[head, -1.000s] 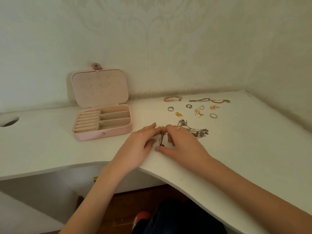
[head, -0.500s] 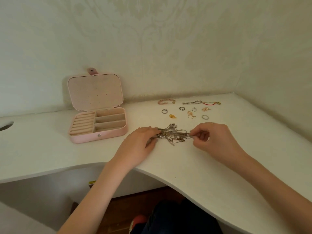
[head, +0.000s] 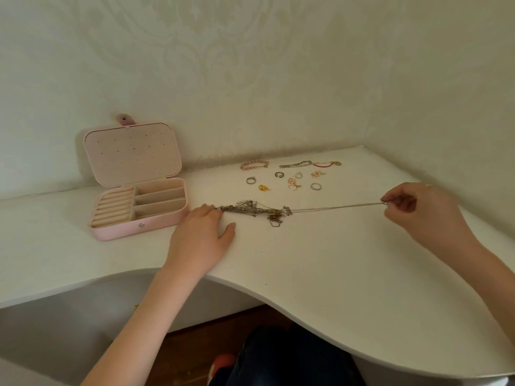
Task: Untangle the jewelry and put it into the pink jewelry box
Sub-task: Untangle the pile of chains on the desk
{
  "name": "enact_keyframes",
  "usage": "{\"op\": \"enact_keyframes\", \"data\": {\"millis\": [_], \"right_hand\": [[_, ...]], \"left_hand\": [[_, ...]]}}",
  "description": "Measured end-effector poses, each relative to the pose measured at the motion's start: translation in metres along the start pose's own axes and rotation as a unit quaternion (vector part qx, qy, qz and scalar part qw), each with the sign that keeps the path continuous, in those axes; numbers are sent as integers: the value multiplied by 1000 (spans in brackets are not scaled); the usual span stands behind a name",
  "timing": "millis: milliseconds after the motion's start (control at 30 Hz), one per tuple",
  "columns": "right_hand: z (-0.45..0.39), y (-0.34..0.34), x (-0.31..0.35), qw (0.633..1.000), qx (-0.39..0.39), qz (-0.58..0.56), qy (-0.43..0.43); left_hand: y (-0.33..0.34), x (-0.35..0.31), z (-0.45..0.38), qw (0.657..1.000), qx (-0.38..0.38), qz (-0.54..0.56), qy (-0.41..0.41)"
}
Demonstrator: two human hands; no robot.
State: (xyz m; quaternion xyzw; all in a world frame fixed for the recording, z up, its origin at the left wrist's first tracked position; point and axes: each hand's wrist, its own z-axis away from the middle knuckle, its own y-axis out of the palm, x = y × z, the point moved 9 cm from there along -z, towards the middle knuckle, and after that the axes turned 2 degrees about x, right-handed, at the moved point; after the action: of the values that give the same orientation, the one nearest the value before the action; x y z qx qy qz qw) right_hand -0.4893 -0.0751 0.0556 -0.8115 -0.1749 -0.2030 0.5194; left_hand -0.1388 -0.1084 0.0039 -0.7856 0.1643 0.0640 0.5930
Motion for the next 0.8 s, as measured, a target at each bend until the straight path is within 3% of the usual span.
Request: {"op": "enact_keyframes", "data": {"millis": [267, 433, 567, 667, 800], "right_hand": [[7, -10, -67, 991, -21, 52, 119], [7, -14, -74, 987, -30, 78, 141], [4, -4, -70, 988, 1, 105, 113], [-4, 13, -39, 992, 11, 122, 41], [-18, 68, 32, 991, 119, -23, -59]], "left_hand": [[-2, 0, 3, 999, 0, -17, -31], [1, -1, 1, 999, 11, -23, -37], [4, -6, -3, 999, 14, -30, -33], [-6, -36, -10, 999, -30, 20, 27], [8, -104, -30, 982, 17, 119, 143]]}}
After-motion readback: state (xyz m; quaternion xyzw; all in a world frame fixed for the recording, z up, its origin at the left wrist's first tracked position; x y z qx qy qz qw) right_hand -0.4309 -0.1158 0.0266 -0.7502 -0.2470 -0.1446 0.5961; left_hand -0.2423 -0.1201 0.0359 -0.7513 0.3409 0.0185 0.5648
